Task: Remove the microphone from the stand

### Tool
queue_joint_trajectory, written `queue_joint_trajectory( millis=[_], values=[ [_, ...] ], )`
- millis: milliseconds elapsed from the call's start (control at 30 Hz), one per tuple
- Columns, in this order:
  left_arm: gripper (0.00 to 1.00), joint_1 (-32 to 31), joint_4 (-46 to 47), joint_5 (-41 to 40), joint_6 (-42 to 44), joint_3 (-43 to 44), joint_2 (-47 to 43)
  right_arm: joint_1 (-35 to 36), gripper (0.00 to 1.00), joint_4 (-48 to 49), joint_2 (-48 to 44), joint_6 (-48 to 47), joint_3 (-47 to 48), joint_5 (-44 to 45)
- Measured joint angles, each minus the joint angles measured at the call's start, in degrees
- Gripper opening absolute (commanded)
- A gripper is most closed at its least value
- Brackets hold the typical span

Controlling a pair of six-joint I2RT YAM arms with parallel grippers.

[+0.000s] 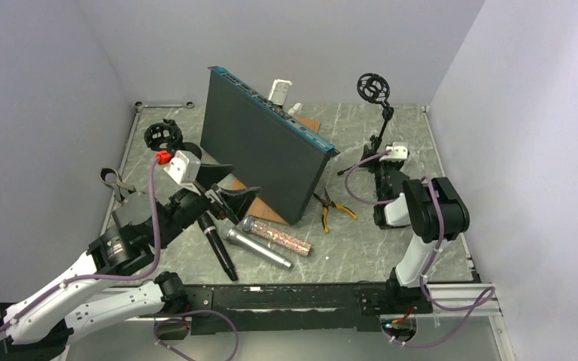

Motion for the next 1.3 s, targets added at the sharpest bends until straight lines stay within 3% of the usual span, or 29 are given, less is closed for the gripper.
queue_joint_trajectory(
  millis=[100,300,467,567,733,933,1133,1300],
  values=[
    [0.99,0.0,0.0,0.0,-0.3,-0.5,-0.5,2.6,0.99,-1.9,-2.3,-0.7,-4.8,4.5],
    [0.99,0.0,-0.1,0.0,-1.4,-1.3,-2.4,8.8,1.00,-10.3,-18.8,-1.7,-6.6,14.7],
    [0.99,0.0,-0.4,0.5,-2.5,-1.6,-3.4,8.1,1.00,-31.7,-33.4,5.9,-2.4,23.3],
    [0.99,0.0,-0.8,0.7,-2.8,-1.6,-3.4,6.2,1.00,-48.6,-37.1,10.4,6.2,24.0],
    [0.99,0.0,-2.5,1.1,-2.6,-1.6,-3.4,1.8,0.97,-71.8,-34.5,14.4,24.6,15.1],
    [0.99,0.0,-5.6,2.0,-1.7,-1.1,-3.2,-2.9,0.84,-91.6,-25.2,15.4,44.1,-1.2],
    [0.99,0.0,-6.1,2.4,-1.7,-1.1,-4.3,-5.2,0.74,-101.2,-22.7,14.1,47.1,-9.2],
    [0.99,0.0,-6.5,2.5,-1.6,-1.1,-4.5,-6.4,0.69,-102.7,-22.2,13.0,47.1,-12.2]
  ],
)
